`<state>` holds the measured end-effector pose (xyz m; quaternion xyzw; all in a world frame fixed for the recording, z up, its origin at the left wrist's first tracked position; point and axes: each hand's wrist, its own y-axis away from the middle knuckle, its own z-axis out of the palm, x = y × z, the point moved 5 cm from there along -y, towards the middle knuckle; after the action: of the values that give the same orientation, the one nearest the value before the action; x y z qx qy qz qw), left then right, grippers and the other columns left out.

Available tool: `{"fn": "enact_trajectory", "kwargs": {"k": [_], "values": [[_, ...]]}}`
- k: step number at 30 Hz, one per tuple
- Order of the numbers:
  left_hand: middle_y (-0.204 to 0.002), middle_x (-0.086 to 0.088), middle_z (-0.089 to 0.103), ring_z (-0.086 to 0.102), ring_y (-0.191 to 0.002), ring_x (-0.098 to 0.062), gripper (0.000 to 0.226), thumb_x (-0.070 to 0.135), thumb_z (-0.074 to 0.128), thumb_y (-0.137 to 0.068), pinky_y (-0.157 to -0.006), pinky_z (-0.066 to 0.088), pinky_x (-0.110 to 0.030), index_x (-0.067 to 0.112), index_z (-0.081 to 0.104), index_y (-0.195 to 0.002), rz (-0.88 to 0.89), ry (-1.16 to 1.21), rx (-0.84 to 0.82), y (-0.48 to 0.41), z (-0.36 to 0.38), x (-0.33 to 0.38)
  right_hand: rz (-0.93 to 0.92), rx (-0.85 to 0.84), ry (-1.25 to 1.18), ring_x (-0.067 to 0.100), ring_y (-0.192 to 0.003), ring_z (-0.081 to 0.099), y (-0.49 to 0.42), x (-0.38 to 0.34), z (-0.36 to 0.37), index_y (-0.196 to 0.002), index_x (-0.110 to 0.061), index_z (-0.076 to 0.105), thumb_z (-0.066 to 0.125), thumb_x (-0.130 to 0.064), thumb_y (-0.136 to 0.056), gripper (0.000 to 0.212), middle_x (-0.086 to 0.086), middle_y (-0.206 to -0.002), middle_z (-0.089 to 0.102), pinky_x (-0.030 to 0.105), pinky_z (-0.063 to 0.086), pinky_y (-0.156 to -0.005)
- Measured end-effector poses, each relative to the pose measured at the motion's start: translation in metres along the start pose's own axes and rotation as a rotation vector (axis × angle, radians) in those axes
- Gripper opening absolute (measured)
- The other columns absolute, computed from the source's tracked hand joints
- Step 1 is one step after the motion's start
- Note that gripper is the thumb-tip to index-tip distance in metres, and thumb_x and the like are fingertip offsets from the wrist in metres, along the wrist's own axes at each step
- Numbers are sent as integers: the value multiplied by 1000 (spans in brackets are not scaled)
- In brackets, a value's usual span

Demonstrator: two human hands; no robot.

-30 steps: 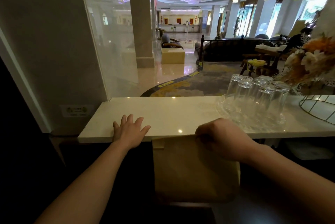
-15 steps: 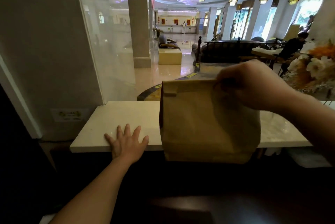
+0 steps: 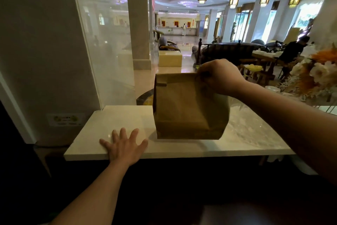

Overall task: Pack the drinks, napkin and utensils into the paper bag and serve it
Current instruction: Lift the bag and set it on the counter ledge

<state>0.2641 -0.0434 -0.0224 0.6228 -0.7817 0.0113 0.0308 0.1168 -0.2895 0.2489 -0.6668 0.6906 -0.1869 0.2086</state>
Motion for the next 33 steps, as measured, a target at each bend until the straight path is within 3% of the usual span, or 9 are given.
{"fn": "enact_trajectory", "kwargs": {"k": [6,20,24,29,33], "values": [[-164,-4,2,-4,-146,-39,84,89,3,-68,-99,-8,-77,55,6,-145,-23,3,-71,-1,2,1,16,-67,-73,19,-93,64,-22,13,27,-110,-20,72,61,-13,-91,23,3,-107,73,32,50,-78],[-164,-3,-2,-6,-147,-39,84,89,5,-71,-104,-6,-76,54,0,-146,-24,-30,-139,0,-2,2,43,-168,-138,17,-88,60,-30,29,61,-113,-14,69,60,-19,-94,22,7,-107,70,31,46,-79],[-164,-3,-2,-5,-147,-38,84,90,3,-69,-103,-5,-76,55,1,-146,-14,-28,-133,0,-1,2,9,-154,-72,17,-90,57,-30,24,63,-117,-17,66,58,-20,-95,24,7,-110,70,28,40,-77],[-164,-3,-4,-8,-147,-39,86,91,4,-68,-103,-5,-77,55,-1,-146,-9,-17,-169,-3,-3,1,-28,-108,-78,19,-102,64,-24,19,61,-129,-23,56,63,-17,-92,39,4,-119,67,30,47,-83],[-164,-4,-7,-10,-147,-40,84,89,6,-71,-103,-4,-77,53,-4,-147,9,-23,-211,1,-6,1,-41,-25,-96,21,-112,58,-16,19,54,-132,-26,54,67,-23,-89,45,3,-129,60,37,50,-91]]}}
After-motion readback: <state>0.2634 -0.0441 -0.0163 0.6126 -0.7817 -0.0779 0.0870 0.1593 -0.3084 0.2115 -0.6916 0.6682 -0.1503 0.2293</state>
